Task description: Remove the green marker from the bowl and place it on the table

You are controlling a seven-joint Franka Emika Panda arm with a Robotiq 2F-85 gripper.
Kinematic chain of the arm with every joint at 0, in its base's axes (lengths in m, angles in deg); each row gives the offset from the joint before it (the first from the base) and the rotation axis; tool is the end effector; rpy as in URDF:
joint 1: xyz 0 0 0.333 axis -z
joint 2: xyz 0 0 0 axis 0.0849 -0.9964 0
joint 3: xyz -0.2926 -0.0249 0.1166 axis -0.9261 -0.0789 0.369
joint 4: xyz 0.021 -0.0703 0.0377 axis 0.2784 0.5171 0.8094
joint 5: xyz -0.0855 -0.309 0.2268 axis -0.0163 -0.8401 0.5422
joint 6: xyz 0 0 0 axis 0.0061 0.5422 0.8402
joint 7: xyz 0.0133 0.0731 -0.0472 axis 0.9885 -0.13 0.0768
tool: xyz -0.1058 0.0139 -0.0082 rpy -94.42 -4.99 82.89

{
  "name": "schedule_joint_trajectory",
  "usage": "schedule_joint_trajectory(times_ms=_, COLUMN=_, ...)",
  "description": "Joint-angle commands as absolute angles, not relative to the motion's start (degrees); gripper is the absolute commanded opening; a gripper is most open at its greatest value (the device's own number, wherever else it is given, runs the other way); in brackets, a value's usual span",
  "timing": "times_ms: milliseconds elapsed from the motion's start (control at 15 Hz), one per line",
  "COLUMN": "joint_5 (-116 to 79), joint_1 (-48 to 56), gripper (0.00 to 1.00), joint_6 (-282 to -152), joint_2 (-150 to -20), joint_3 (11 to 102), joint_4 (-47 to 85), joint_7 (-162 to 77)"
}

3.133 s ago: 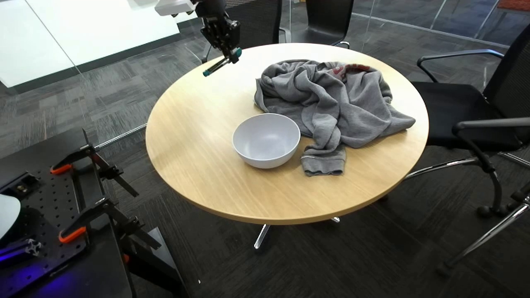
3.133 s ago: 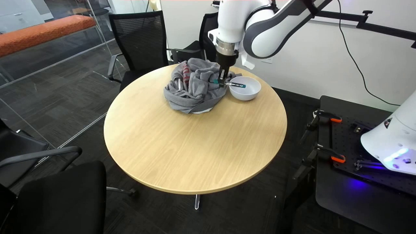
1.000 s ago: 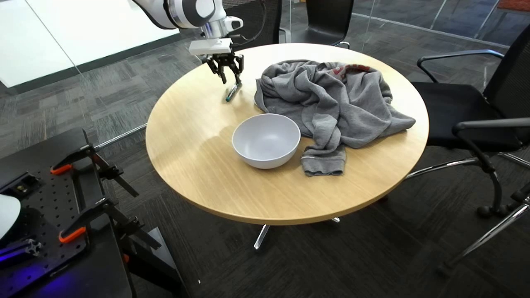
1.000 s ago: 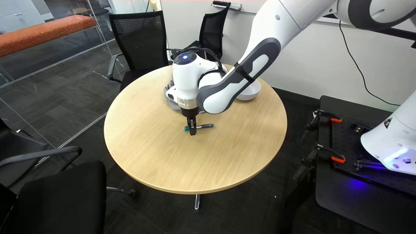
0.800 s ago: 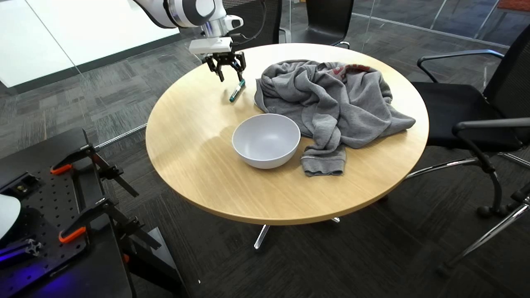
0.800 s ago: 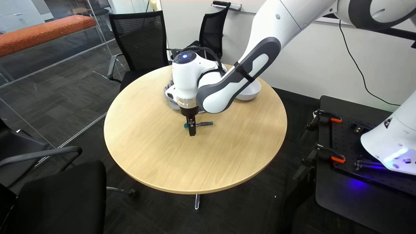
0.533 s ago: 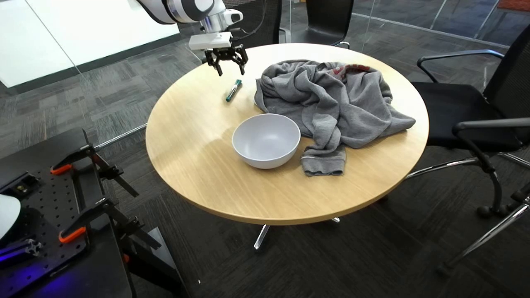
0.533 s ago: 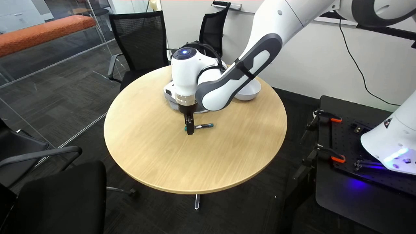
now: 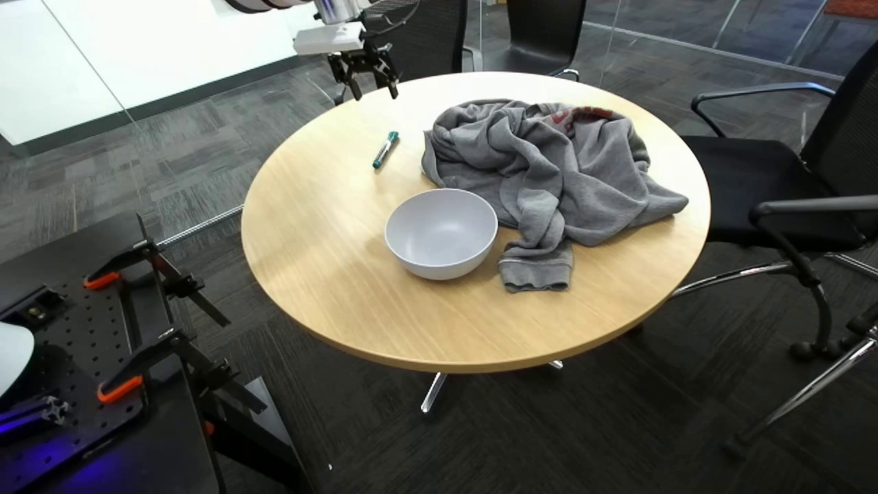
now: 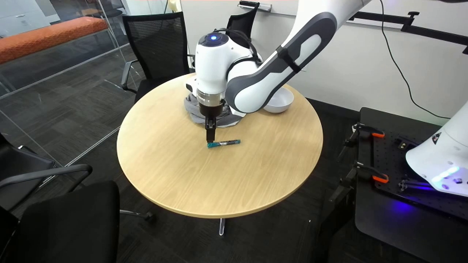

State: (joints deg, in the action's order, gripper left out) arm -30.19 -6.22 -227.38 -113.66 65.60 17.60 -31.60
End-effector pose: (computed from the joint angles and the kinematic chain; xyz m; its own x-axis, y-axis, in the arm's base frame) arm 0.6834 0.1912 0.1833 0.8405 0.5252 0.1333 0.5114 -0.8502 0.1247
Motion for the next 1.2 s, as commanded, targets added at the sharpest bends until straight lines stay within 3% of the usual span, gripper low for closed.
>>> schedule_joint_trajectory(times_ms=0, joint_5=-29.6, joint_1=-8.5, gripper=1.00, joint_6=-227.7, joint_2=-105.4, joint_3=63.9, joint_4=26.7, joint_7=-37.8)
schedule_joint_trajectory(times_ms=867, joint_5=-30.4, joint_1=-11.7, gripper=1.00, joint_6=-228.7, joint_2=-89.6, joint_3=61.7, joint_4=44.1, joint_7=-56.7)
schedule_joint_trajectory(times_ms=1133, joint_5=-30.0, joint_1=-11.0, gripper=1.00, joint_6=-227.3, joint_2=-93.0, joint_3=62.5, joint_4=40.2, joint_7=-54.2)
